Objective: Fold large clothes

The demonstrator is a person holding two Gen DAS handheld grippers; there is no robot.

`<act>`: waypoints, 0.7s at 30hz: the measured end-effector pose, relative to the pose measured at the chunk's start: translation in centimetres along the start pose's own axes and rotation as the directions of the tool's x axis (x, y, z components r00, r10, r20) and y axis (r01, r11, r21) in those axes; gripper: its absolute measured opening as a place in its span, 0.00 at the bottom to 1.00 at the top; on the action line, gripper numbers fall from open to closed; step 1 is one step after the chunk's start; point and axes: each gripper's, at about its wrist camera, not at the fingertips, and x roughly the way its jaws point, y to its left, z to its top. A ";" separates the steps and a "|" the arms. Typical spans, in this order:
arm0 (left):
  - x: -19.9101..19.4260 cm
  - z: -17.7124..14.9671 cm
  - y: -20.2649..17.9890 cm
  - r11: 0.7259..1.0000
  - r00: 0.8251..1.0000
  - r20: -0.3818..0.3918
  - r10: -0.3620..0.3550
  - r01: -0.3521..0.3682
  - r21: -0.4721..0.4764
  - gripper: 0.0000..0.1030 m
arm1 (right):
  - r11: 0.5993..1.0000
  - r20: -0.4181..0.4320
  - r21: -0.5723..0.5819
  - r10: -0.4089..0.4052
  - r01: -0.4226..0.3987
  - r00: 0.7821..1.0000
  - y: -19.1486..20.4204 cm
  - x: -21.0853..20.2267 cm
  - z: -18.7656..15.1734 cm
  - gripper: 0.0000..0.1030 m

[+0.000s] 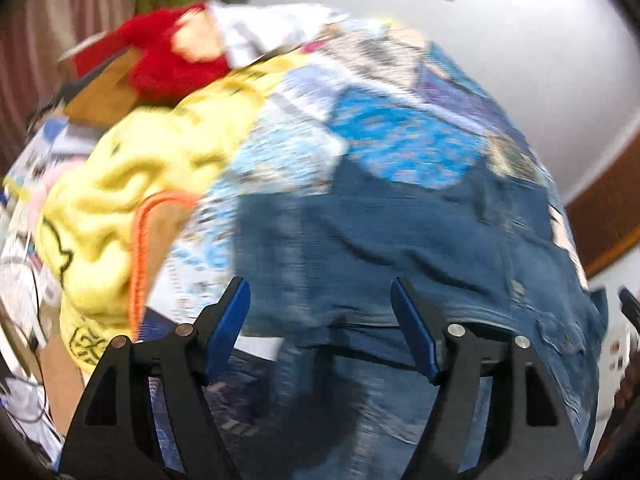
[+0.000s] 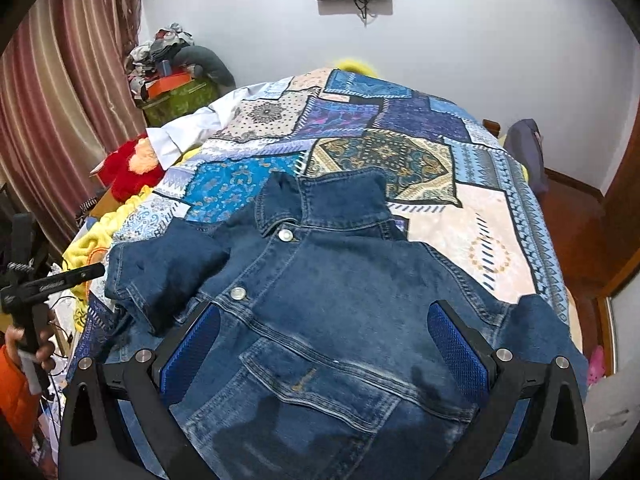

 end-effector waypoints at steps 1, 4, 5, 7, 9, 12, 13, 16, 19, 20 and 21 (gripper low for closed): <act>0.6 0.0 0.7 1.000 1.000 -0.012 0.004 -0.005 -0.022 0.70 | 1.000 0.001 -0.003 0.001 -0.001 1.000 0.2 0.0 0.1 1.00; 3.0 -0.3 2.8 0.994 0.997 -0.077 -0.031 0.023 -0.104 0.70 | 1.000 0.001 -0.013 0.003 -0.003 1.000 0.7 0.1 0.3 1.00; 3.7 -0.4 3.0 0.991 0.994 -0.093 -0.056 0.044 -0.125 0.70 | 1.000 0.000 -0.015 0.002 -0.002 1.000 0.8 0.2 0.4 1.00; 4.9 -0.8 3.1 0.979 0.983 -0.119 -0.140 0.119 -0.165 0.70 | 1.000 -0.006 -0.017 0.002 -0.002 1.000 0.8 0.4 0.4 1.00; 5.8 -0.8 2.8 0.977 0.981 -0.121 -0.155 0.133 -0.168 0.66 | 1.000 -0.015 -0.012 0.001 -0.001 1.000 0.6 0.7 0.4 1.00; 6.0 0.0 1.7 0.992 0.991 -0.115 -0.062 0.049 -0.116 0.26 | 1.000 -0.028 -0.001 0.005 -0.005 1.000 0.4 1.1 0.2 1.00; 5.9 0.4 1.2 0.996 0.994 -0.109 -0.025 0.016 -0.088 0.19 | 1.000 -0.032 0.002 0.007 -0.007 0.999 0.3 1.1 0.1 1.00; 4.5 1.4 0.0 0.999 0.998 -0.036 0.048 -0.048 -0.023 0.07 | 1.000 -0.033 0.002 0.007 -0.006 0.999 0.0 1.1 -0.1 1.00; 1.2 3.0 -2.9 0.995 0.994 0.072 0.080 -0.084 0.055 0.06 | 1.000 -0.022 0.007 0.002 -0.002 1.000 -0.6 0.7 -0.2 1.00; 0.2 3.6 -3.8 0.993 0.992 0.104 0.078 -0.086 0.076 0.05 | 1.000 -0.018 0.011 0.002 -0.002 1.000 -0.8 0.6 -0.2 1.00; -1.0 4.1 -5.0 0.991 0.987 0.140 0.075 -0.089 0.103 0.05 | 1.000 -0.011 0.019 0.001 -0.001 1.000 -1.2 0.3 -0.1 1.00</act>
